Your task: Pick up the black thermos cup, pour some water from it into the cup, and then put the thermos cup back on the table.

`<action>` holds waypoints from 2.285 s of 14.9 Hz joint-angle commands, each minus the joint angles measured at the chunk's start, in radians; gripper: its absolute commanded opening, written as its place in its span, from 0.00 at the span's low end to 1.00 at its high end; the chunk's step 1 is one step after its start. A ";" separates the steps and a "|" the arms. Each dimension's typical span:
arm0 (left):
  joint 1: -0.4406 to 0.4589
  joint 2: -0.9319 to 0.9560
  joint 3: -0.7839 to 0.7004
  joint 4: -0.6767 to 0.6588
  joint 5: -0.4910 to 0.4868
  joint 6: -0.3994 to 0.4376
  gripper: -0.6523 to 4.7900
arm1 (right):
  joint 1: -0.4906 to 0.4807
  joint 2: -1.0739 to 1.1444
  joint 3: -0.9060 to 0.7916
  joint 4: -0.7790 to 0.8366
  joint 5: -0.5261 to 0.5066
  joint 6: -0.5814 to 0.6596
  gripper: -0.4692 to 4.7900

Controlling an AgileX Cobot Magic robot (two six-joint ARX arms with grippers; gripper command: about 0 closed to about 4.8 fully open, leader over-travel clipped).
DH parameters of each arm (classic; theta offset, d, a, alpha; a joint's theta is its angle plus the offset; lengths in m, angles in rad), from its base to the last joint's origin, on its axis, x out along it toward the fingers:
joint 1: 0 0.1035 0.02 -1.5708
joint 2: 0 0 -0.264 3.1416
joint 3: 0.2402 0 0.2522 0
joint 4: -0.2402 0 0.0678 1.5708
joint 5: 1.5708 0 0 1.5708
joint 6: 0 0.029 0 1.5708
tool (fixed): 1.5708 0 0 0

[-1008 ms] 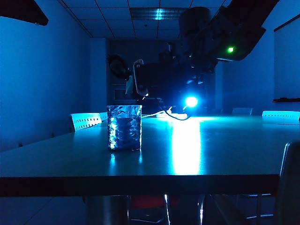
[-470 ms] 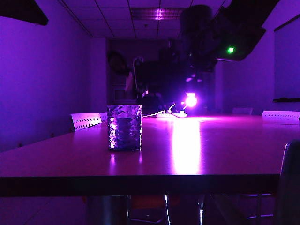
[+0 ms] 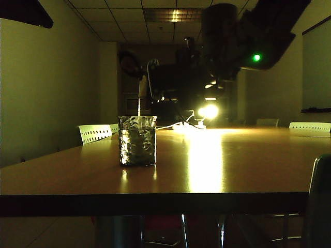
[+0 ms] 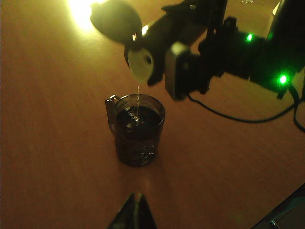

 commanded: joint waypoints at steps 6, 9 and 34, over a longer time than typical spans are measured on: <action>0.000 -0.001 0.007 0.009 0.002 0.000 0.11 | 0.001 -0.013 -0.025 0.117 -0.017 -0.061 0.44; 0.000 -0.001 0.007 0.009 0.007 0.000 0.11 | 0.001 -0.013 -0.025 0.117 -0.020 -0.082 0.45; 0.000 -0.001 0.007 0.009 0.008 0.000 0.11 | 0.001 -0.013 -0.025 0.117 -0.016 -0.077 0.51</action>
